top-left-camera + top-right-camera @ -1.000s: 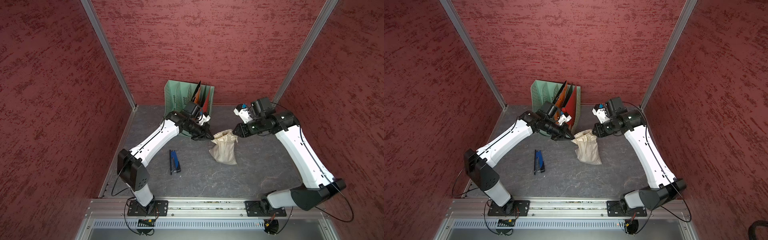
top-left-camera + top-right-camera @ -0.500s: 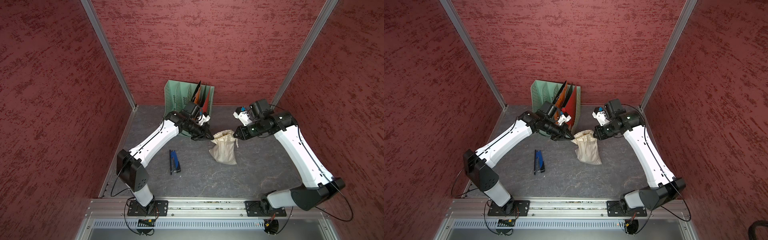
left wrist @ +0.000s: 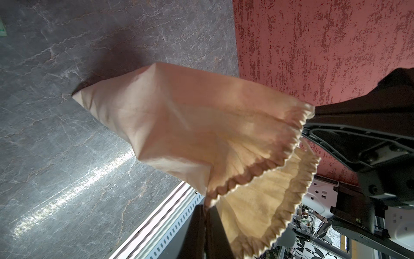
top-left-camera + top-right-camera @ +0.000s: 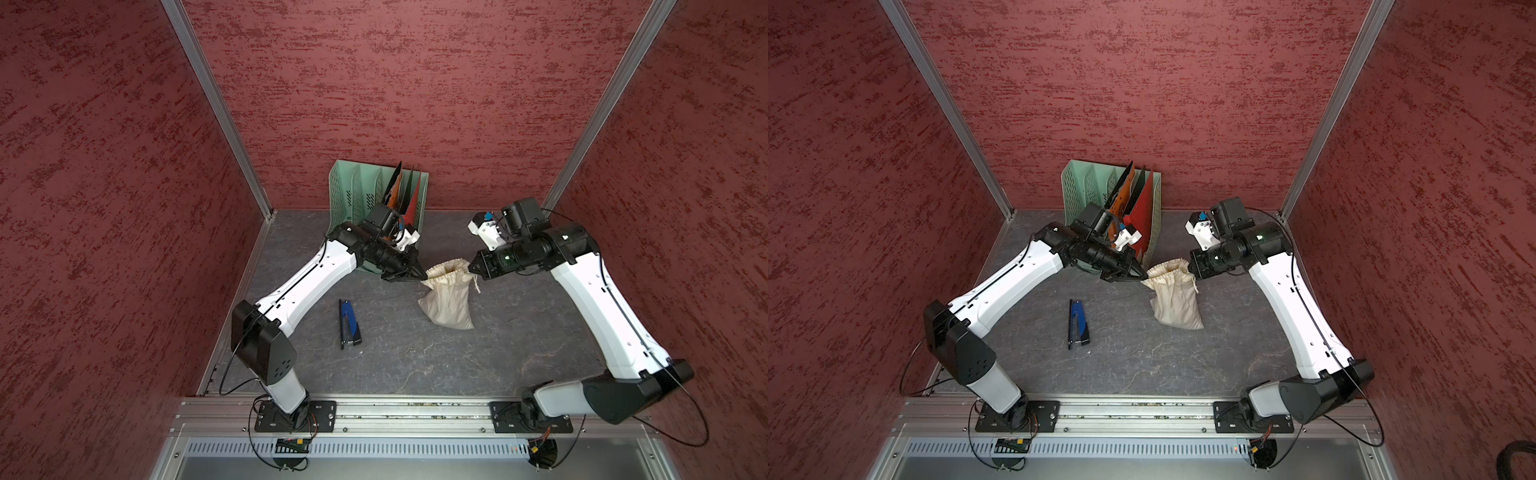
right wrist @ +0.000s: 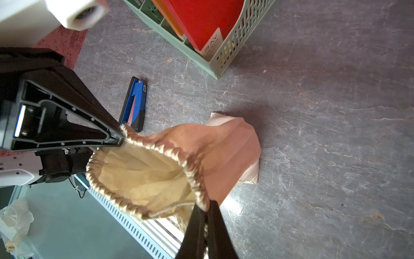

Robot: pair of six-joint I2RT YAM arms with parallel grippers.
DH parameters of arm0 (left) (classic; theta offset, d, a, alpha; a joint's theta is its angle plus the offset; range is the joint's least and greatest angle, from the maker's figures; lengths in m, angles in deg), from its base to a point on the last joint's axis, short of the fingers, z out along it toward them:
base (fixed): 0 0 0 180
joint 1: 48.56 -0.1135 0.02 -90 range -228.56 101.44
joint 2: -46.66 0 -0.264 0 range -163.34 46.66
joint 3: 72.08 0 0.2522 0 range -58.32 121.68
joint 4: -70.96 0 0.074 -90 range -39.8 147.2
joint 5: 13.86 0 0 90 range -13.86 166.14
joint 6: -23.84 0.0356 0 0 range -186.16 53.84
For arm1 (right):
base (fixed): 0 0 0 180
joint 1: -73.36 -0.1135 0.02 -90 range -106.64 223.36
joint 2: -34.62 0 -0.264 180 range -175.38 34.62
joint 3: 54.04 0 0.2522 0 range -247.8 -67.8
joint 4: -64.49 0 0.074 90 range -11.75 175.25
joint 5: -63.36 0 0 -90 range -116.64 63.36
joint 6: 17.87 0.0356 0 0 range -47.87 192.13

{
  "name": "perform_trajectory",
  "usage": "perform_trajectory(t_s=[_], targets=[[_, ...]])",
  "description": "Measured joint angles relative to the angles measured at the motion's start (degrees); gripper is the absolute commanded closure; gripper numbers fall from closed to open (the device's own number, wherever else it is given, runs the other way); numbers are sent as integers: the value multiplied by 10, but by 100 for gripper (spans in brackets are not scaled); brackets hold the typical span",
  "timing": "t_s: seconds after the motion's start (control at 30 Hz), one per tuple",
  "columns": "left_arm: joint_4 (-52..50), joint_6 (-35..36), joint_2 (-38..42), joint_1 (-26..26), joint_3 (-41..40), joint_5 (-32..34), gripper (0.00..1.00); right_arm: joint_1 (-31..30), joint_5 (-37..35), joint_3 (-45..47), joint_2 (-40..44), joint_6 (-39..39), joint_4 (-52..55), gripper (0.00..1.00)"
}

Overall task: Close the soil bag
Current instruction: Adjust the soil bag at the center of the board.

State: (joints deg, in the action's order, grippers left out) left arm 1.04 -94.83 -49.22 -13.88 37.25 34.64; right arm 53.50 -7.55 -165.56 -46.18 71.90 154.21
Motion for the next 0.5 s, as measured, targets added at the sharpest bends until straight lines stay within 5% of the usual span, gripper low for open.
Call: perform_trajectory(t_s=[0.5], targets=[[0,0,-2,0,14,-4,99,3,-23,42,65,91,-118,100]])
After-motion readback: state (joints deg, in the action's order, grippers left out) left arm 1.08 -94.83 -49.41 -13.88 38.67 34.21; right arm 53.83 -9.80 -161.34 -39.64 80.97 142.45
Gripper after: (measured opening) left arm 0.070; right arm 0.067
